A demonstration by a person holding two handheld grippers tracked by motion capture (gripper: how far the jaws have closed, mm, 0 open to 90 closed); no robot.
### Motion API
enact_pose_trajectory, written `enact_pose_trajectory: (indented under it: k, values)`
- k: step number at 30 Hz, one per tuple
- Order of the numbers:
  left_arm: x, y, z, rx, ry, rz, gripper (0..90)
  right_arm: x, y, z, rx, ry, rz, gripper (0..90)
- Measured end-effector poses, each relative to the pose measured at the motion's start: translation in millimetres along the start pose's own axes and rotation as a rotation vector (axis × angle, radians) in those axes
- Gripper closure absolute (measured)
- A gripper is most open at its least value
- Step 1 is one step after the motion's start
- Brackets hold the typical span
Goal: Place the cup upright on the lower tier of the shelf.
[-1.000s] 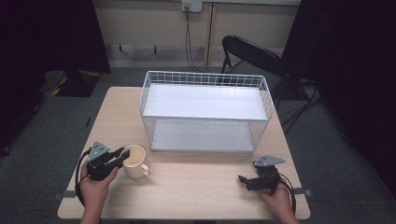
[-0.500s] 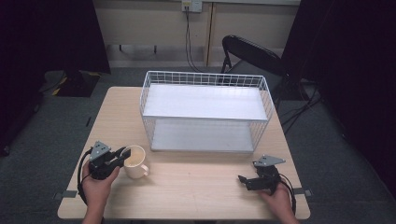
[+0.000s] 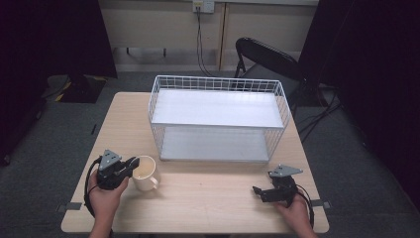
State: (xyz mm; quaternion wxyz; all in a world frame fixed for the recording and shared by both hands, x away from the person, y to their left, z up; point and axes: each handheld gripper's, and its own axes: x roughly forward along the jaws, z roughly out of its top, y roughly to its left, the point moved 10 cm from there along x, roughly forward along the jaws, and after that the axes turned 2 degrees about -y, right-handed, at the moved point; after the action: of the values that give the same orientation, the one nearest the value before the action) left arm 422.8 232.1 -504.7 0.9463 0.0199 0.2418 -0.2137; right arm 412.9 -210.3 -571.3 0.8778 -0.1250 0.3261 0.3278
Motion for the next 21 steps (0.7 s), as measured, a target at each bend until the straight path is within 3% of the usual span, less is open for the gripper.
enact_pose_trajectory:
  k: [8,15,21]
  values:
    - [-2.1,-2.4,-1.0,-0.017,0.022,0.0,81.5,0.0,0.0,0.0,0.0,0.0,0.0,11.8]
    - [-5.8,-3.8,4.3,-0.037,-0.008,-0.006,81.6,0.0,0.0,0.0,0.0,0.0,0.0,11.8]
    - [-10.2,-8.0,11.5,-0.029,-0.029,-0.011,81.6,0.0,0.0,0.0,0.001,0.0,0.0,11.8]
